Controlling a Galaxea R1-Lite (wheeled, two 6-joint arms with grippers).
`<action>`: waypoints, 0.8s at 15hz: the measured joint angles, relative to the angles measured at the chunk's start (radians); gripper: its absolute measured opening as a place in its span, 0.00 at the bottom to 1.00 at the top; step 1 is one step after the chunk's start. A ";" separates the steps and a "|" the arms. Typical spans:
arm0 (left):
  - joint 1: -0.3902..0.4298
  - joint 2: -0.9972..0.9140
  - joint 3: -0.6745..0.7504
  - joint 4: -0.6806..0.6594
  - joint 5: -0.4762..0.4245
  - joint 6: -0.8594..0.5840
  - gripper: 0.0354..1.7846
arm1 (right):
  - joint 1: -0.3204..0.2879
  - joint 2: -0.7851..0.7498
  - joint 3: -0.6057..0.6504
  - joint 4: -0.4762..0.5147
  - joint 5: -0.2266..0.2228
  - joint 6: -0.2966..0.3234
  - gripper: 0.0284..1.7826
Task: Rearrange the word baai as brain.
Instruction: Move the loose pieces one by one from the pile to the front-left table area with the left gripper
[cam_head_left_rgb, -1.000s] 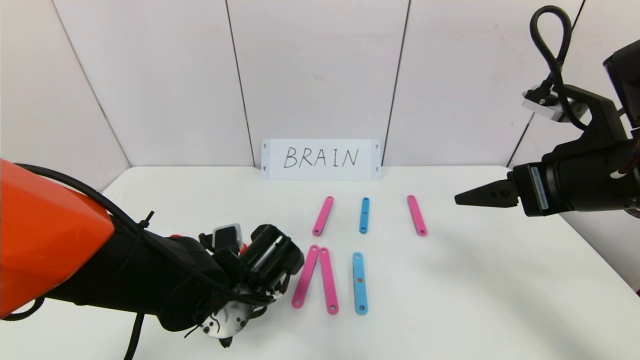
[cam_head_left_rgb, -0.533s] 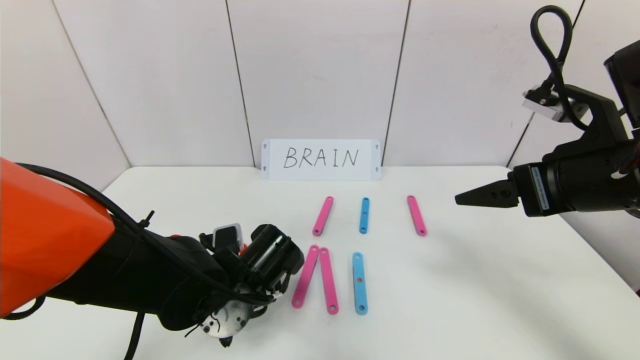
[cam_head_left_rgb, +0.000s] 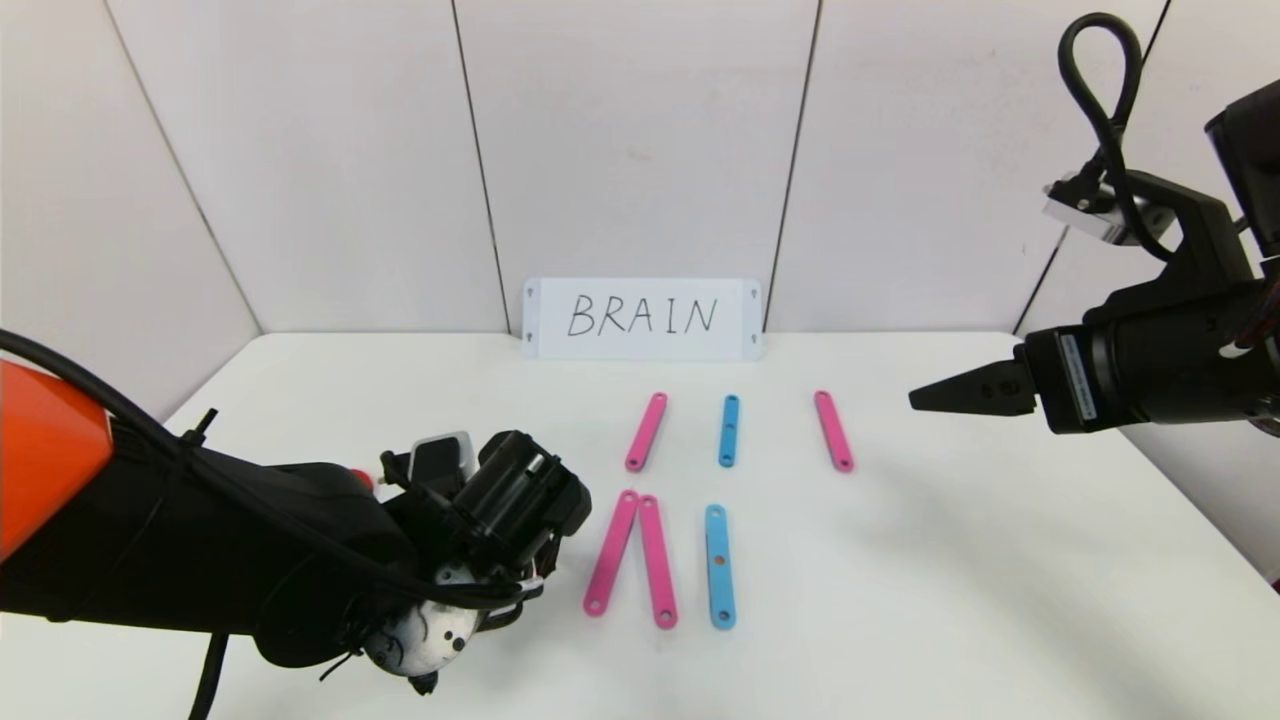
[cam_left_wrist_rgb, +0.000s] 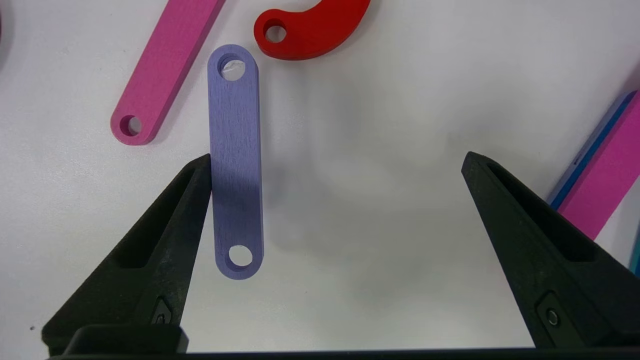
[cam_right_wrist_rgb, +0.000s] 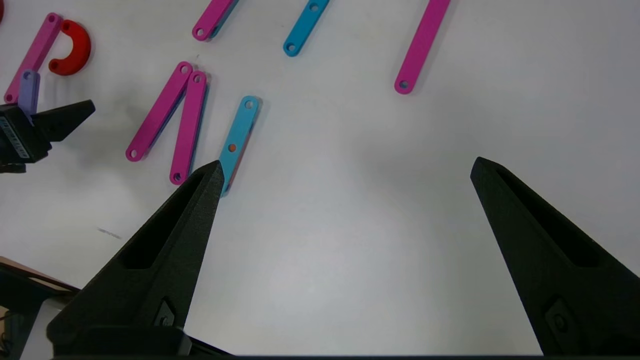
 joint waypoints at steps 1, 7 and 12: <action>0.001 -0.005 0.001 -0.001 0.000 0.001 0.96 | 0.000 0.000 0.000 0.000 0.000 0.000 0.97; 0.006 0.026 0.004 -0.005 0.001 -0.011 0.96 | 0.000 -0.001 0.000 0.000 -0.001 0.001 0.97; 0.009 0.072 0.004 -0.011 -0.005 -0.013 0.96 | -0.001 -0.003 0.000 0.000 -0.003 0.001 0.97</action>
